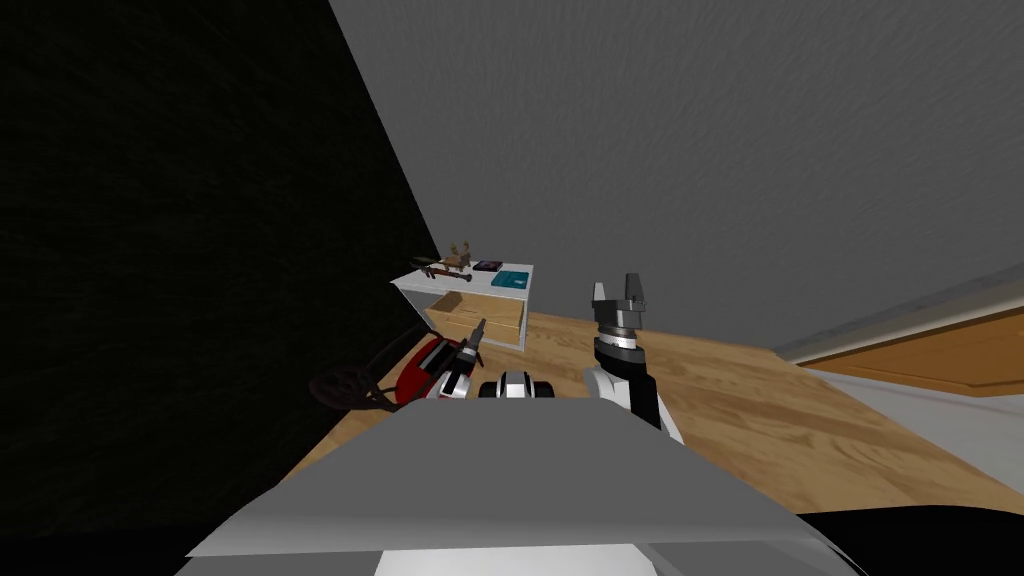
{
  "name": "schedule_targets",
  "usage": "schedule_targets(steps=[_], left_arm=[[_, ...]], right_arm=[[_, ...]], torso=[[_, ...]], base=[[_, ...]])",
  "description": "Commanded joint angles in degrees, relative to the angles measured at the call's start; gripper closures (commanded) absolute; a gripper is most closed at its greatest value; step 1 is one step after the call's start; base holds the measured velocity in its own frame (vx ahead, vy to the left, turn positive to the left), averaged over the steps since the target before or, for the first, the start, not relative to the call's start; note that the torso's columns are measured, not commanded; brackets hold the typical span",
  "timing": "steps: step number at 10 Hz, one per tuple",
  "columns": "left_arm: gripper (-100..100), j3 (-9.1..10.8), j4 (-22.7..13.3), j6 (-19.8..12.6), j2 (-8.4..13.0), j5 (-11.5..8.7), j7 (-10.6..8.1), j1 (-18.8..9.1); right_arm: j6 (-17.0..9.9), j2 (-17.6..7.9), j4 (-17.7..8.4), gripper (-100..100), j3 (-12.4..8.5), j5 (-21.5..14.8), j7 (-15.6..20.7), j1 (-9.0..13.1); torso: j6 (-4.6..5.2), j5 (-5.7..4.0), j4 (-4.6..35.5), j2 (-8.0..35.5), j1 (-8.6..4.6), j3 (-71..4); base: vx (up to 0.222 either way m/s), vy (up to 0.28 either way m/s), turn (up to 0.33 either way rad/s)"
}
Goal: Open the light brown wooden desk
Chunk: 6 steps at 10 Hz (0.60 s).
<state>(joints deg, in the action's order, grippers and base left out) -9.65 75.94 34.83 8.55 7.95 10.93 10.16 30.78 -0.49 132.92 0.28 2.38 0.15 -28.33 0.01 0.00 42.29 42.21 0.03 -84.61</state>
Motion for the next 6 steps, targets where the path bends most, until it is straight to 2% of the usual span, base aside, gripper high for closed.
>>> schedule_targets(steps=[1, 4, 5, 6], left_arm=[[-100, 0.17, 2.5, -3.7, 0.5, -0.1, -0.97, -1.4], [-100, 0.36, 5.2, -7.9, 1.1, -0.3, -2.06, -3.2], [-100, 0.09, 4.0, -7.5, 1.1, -0.3, -2.04, -2.3], [0, 0.09, 3.9, -7.9, 1.1, -0.3, -2.12, -2.3]], right_arm=[[0.0, 0.0, 0.0, 0, 0.0, 0.0, 0.0, 0.0], [0.0, 0.0, 0.0, 0, 0.0, 0.0, 0.0, 0.0], [0.0, 0.0, 0.0, 0, 0.0, 0.0, 0.0, 0.0], [0.0, 0.0, 0.0, 0, 0.0, 0.0, 0.0, 0.0]], torso=[[-0.03, -0.02, 0.1, 0.1, 0.0, 0.1], [-0.14, -0.24, 0.5, 0.5, -0.15, 0.3], [-0.12, -0.29, 0.6, 0.6, -0.19, 0.3], [-0.07, -0.2, 0.4, 0.5, -0.2, 0.3]], base=[[-0.059, -0.001, -0.01], [-0.065, -0.007, -0.01], [-0.02, -0.003, -0.002], [0.0, 0.0, 0.0]])
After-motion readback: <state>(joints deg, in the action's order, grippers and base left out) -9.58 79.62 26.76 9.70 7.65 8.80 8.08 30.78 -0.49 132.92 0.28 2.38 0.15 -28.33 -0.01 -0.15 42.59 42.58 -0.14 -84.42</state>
